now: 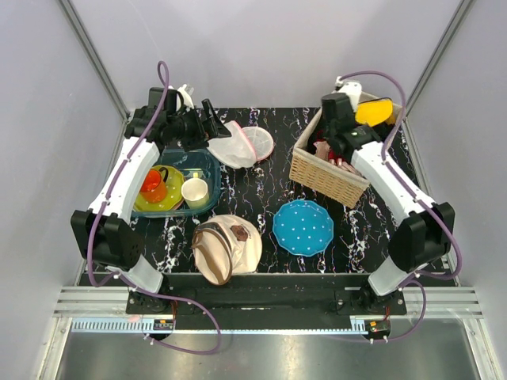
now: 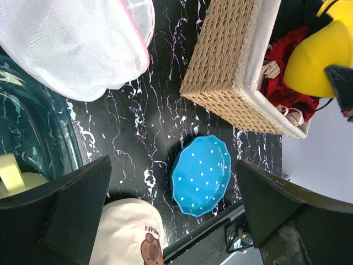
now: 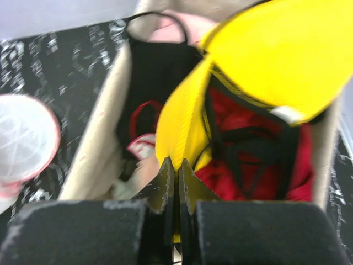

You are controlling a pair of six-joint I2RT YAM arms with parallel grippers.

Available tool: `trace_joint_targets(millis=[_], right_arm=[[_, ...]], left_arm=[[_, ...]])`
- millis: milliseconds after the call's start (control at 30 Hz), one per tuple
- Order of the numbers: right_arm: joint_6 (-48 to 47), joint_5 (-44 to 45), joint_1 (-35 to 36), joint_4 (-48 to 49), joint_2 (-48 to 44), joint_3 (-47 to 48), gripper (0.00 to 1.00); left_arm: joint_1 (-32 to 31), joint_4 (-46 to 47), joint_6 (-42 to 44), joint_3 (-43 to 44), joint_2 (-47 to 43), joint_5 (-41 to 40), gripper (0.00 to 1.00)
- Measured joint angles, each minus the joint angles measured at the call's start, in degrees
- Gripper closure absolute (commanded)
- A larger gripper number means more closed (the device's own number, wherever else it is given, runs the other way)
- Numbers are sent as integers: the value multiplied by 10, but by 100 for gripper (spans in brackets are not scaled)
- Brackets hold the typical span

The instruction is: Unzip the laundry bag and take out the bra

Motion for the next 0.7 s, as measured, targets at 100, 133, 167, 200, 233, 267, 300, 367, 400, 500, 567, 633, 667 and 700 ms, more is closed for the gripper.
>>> trace_joint_targets(millis=[100,133,167,200,233,267,300,367,400,500,567,633,667,700], right_arm=[[-5,-7,-57,3,-9,0,100],[-5,-10,-76,7,-12,0,100],[-6,-17,-97,12,-14,1,100],[-7,-19,-116,16,-14,3,100],[-8,-25,-131,18,-13,6,100],[-8,-33,-143,18,-10,12,100],[-8,-35,-149,22,-5,16,100],[-8,-52,-160,30,14,30,100],[-7,-63,-162,35,27,35,100],[0,-94,-166,41,76,35,100],[8,-109,-167,47,104,28,100],[19,-127,-170,56,130,12,100],[24,-137,-173,56,143,9,100],[29,-144,-177,57,156,8,100]], left_arm=[[0,0,0,-2,-4,0,3],[0,0,0,-3,-6,0,3],[0,0,0,-3,-7,0,3],[0,0,0,-3,-8,1,3],[0,1,0,-3,-8,4,3],[0,1,0,-3,-8,5,3],[0,0,0,-3,-8,7,3],[0,0,0,-3,-8,9,3],[0,1,0,-3,-9,9,3],[0,2,0,-9,-12,9,3],[0,-1,1,-10,-13,9,3],[0,-1,4,-10,-13,9,3],[0,-1,5,-10,-13,10,3],[0,-1,6,-10,-13,11,3]])
